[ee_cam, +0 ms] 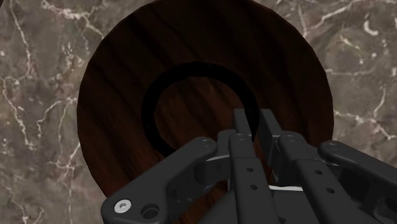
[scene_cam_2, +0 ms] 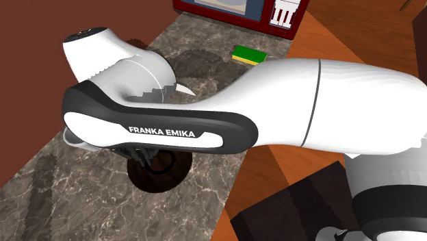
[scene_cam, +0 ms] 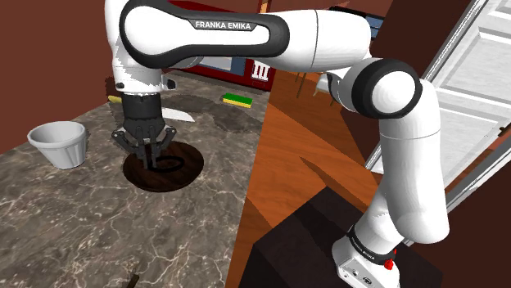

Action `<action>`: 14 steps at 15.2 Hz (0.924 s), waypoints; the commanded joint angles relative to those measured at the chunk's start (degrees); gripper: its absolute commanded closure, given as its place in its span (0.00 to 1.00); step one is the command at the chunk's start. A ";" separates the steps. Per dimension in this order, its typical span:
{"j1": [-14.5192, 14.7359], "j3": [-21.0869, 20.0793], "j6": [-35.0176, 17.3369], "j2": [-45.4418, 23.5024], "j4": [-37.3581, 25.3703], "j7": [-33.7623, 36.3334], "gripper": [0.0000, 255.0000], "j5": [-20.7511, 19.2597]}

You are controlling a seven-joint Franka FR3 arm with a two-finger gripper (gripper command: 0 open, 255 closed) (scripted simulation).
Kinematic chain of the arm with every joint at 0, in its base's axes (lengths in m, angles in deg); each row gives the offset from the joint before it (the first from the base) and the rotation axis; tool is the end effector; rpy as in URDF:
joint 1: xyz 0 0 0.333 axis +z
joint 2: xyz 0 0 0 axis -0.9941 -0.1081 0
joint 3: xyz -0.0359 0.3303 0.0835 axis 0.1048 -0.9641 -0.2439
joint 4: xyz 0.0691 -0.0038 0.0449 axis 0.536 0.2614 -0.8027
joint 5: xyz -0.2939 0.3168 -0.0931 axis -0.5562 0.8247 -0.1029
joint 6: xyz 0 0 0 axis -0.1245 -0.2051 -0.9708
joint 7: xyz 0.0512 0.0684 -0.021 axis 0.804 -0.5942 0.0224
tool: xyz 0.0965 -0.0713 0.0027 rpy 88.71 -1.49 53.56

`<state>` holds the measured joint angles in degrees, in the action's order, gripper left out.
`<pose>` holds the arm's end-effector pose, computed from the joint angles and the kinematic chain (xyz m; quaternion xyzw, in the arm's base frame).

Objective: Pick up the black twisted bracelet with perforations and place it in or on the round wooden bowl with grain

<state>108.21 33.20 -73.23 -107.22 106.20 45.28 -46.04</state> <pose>0.5535 0.5090 0.4533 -0.9800 0.1383 0.1419 0.0193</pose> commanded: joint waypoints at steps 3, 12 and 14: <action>-0.01 0.00 -0.05 0.02 0.06 -0.01 1.00 0.01; 0.36 0.12 4.51 -1.32 -5.82 0.26 0.00 -0.38; 0.99 0.26 9.07 -3.21 -12.27 0.59 0.00 -0.89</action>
<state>109.12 33.42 -66.10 -110.07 96.12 45.79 -46.84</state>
